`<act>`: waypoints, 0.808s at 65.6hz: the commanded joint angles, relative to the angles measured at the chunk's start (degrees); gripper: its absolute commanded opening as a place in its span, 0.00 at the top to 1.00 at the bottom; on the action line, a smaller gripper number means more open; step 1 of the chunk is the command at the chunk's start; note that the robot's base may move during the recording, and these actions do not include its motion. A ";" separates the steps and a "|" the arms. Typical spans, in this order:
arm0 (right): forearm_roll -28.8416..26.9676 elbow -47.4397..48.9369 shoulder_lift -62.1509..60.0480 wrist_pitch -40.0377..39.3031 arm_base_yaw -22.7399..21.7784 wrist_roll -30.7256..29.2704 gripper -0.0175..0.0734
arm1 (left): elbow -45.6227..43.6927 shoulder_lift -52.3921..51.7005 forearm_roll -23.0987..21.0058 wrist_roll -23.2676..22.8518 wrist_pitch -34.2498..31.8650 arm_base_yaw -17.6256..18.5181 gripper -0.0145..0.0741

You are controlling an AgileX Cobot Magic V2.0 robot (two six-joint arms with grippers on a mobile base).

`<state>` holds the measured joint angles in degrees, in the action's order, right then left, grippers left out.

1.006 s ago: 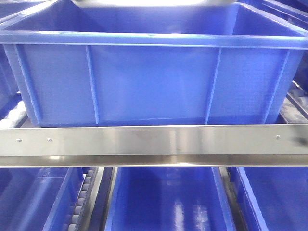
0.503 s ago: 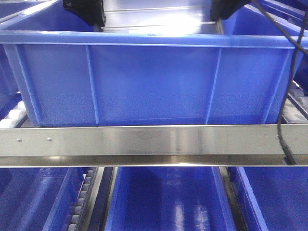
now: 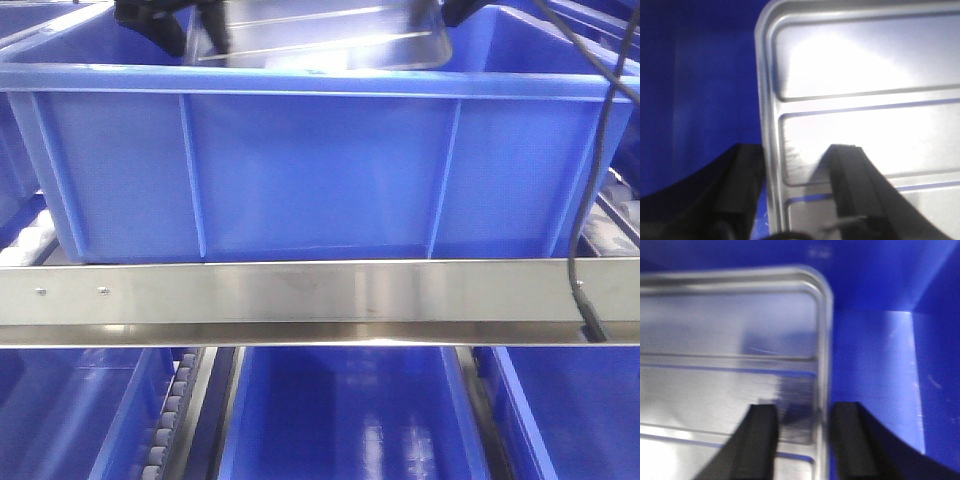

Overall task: Grab silver tray and place in blue box
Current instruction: 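Lower the tray into the blue crate with both grippers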

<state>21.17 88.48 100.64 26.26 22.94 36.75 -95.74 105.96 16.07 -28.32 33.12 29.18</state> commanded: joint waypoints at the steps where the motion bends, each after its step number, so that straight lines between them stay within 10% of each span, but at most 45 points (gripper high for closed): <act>1: 0.39 2.68 -3.00 -6.21 -0.91 -0.59 0.35 | -2.23 -3.17 1.45 0.16 -5.31 0.58 0.54; 24: 1.32 2.68 -3.00 -6.16 -1.79 -0.59 0.37 | -2.23 -3.17 2.28 0.16 -5.41 0.55 0.55; 34: 1.32 2.68 -3.87 -5.67 -1.53 -0.59 0.77 | -2.23 -4.23 1.80 0.16 -5.16 0.76 0.86; 53: 3.09 2.68 -4.41 -6.71 -1.77 -0.59 0.76 | -2.23 -5.54 1.01 0.16 -6.23 0.50 0.94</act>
<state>22.57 88.62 100.28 24.61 21.50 36.61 -95.86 105.37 17.26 -28.31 30.66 29.58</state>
